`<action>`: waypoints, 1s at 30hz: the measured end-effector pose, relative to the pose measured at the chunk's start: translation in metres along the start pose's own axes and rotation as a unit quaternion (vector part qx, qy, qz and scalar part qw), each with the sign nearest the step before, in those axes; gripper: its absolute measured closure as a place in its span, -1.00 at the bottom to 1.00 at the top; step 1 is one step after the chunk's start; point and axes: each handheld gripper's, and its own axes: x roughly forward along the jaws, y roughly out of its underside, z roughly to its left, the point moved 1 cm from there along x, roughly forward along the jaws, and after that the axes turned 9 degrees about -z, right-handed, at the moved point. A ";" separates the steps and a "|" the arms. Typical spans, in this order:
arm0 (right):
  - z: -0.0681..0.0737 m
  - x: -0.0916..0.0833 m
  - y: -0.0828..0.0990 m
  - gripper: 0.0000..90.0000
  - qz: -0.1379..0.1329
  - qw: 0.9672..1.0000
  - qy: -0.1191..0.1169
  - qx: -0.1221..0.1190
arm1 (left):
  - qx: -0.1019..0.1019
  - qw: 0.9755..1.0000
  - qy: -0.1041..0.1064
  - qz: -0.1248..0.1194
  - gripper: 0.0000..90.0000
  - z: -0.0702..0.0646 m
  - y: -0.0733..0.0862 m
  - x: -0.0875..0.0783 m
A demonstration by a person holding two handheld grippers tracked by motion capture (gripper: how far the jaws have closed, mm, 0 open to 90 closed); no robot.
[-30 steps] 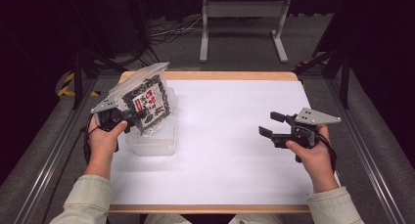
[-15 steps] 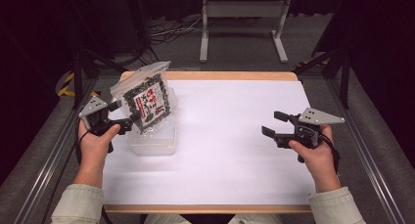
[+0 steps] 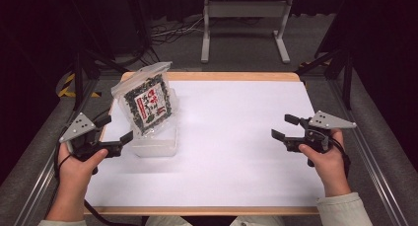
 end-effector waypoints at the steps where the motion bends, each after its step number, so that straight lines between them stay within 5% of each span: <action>1: -0.001 -0.002 0.001 -0.50 0.001 1.000 0.001 -0.001 | 0.003 1.000 0.004 0.003 -0.87 -0.002 0.001 -0.003; 4: -0.004 -0.008 0.006 -0.51 0.005 1.000 0.007 0.002 | 0.005 1.000 0.022 0.009 -0.86 -0.005 0.008 -0.013; 11: -0.008 -0.018 0.017 -0.53 0.015 1.000 0.015 0.007 | 0.000 0.999 0.025 0.027 -0.86 -0.007 0.028 -0.019; 30: -0.015 -0.037 0.072 -0.58 0.038 0.999 0.019 0.024 | -0.020 0.995 0.019 0.099 -0.86 -0.005 0.103 0.001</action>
